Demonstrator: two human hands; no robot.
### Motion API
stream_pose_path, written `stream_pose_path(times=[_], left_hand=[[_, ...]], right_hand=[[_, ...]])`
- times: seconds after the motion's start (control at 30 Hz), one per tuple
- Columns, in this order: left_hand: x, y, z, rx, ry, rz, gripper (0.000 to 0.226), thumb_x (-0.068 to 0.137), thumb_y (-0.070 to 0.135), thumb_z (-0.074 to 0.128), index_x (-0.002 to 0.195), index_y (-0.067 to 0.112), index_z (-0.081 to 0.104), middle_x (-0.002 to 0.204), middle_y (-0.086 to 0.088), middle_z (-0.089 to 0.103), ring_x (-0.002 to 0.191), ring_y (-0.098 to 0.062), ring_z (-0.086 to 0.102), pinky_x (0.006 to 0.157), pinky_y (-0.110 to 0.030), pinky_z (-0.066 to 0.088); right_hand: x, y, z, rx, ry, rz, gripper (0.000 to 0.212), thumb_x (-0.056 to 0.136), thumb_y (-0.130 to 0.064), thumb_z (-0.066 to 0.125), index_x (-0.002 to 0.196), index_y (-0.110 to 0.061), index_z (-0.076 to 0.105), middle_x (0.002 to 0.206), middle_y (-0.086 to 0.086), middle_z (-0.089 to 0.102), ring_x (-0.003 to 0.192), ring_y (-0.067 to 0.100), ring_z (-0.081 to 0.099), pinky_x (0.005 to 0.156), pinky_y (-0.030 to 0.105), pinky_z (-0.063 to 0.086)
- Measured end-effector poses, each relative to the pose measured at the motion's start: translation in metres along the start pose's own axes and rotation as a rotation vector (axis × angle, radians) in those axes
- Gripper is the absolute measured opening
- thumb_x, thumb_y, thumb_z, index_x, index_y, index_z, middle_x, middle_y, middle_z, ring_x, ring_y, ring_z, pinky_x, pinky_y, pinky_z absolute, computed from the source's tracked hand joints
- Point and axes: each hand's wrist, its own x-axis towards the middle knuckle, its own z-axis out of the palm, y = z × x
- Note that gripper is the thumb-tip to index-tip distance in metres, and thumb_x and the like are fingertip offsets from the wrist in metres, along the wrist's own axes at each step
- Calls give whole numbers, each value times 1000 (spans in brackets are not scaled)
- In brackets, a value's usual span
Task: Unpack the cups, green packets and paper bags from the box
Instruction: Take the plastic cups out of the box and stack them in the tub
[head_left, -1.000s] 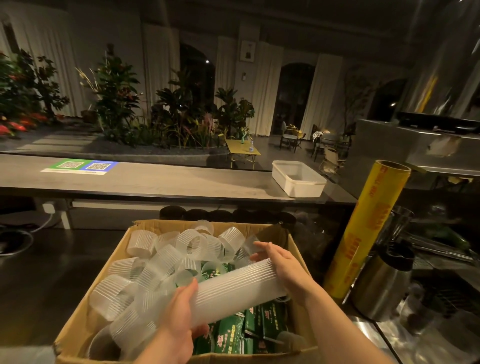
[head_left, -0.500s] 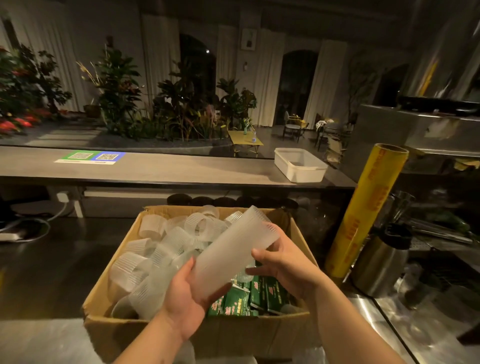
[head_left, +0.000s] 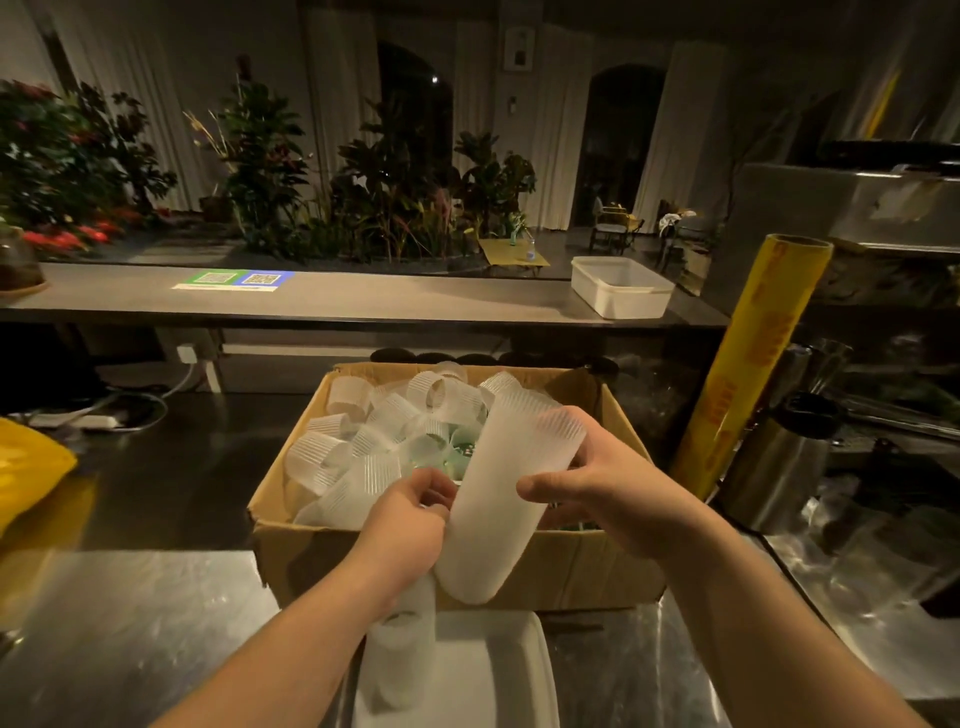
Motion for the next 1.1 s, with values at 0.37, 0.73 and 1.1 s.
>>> stream_pose_path(times=[0.37, 0.73, 1.1], left_hand=[[-7, -13, 8, 136, -133, -4, 14, 96, 13, 58, 98, 22, 68, 96, -9, 74, 92, -32, 72, 80, -48, 64], [0, -43, 16, 721, -175, 108, 14, 95, 31, 64, 107, 32, 71, 99, 10, 69, 94, -13, 65, 88, -30, 54], [9, -44, 22, 915, -196, 192, 22, 90, 40, 69, 110, 35, 63, 93, 14, 63, 90, -13, 62, 83, -30, 54]], right_hand=[[-19, 56, 38, -311, 12, 249, 95, 67, -19, 94, 141, -36, 39, 131, -13, 53, 121, 16, 56, 94, 38, 59], [-22, 128, 72, -466, 116, 404, 88, 72, -20, 91, 142, -19, 38, 133, -2, 55, 117, 15, 56, 86, 28, 58], [-13, 143, 60, -467, 37, 419, 93, 73, -26, 90, 148, -20, 35, 140, -3, 51, 128, 17, 52, 93, 26, 53]])
